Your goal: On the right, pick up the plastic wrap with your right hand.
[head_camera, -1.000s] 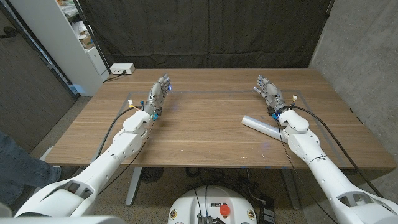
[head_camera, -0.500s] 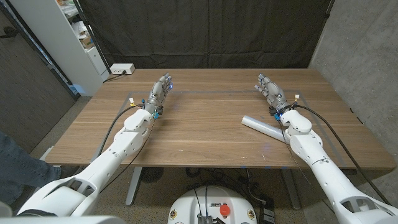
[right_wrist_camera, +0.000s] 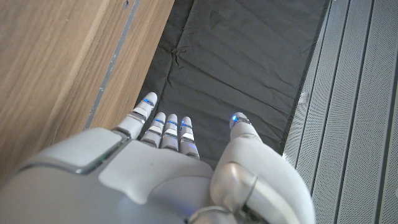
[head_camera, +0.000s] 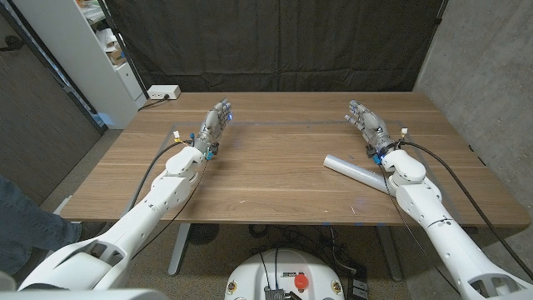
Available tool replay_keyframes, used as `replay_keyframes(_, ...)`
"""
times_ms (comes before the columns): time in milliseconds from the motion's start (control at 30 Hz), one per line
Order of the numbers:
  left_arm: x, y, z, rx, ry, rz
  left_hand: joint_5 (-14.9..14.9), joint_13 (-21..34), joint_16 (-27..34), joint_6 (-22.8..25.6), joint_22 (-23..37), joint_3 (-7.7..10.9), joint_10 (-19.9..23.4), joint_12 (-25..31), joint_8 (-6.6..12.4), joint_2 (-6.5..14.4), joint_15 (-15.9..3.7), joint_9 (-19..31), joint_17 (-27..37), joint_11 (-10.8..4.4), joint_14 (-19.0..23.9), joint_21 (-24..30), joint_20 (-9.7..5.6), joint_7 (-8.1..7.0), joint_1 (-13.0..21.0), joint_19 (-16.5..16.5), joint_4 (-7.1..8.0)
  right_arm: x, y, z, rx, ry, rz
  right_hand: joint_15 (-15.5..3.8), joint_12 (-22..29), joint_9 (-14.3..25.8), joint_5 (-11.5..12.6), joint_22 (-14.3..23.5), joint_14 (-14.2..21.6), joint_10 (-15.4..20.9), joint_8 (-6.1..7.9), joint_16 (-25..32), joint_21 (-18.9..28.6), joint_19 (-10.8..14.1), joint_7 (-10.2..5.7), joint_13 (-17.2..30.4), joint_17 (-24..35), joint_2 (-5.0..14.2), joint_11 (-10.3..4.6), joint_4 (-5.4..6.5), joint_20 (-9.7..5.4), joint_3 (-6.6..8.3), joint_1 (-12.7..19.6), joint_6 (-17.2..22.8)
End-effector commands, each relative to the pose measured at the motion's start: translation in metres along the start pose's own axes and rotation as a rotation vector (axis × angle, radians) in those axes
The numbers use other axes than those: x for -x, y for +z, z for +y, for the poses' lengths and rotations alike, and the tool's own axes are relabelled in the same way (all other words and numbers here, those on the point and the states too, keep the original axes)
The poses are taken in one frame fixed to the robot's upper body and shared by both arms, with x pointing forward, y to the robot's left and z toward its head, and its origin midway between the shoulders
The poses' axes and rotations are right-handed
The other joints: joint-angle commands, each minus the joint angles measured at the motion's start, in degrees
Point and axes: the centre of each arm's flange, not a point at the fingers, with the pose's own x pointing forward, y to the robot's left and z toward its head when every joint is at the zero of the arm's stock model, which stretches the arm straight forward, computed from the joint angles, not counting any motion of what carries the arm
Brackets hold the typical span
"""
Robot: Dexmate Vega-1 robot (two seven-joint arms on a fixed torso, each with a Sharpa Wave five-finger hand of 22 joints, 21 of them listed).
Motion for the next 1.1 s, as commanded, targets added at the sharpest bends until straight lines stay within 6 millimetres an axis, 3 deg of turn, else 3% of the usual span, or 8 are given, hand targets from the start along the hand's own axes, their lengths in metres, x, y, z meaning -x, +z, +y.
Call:
replay_keyframes(33,0.004,-0.002,-0.002,-0.006,-0.002,0.014,0.3,0.3,0.2,0.2,0.2,0.43,0.2,0.2,0.15,0.3,0.38,0.2,0.1,0.18,0.2,0.2,0.21,0.26,0.5,-0.4,-0.05,0.012,0.005,-0.003,0.024,0.011,-0.012,0.11,0.5,0.2,0.4,0.2,0.7,0.6,0.22,0.3,0.6,0.7,0.08,0.2,0.2,-0.04,-0.15,-0.30,-0.13,0.15,0.5,0.7)
replay_keyframes(1100,0.011,0.005,-0.010,-0.026,-0.020,0.022,0.2,0.3,0.2,0.3,0.3,0.38,0.0,0.1,0.13,0.5,0.34,0.2,0.1,0.09,0.2,0.1,0.50,0.27,0.6,-0.7,-0.08,0.054,0.016,-0.018,0.108,0.018,-0.039,-0.37,0.5,0.2,0.5,0.2,1.3,0.8,0.23,0.4,0.7,1.3,-0.34,0.2,0.0,0.06,-0.56,-0.73,-0.23,0.05,0.8,1.2)
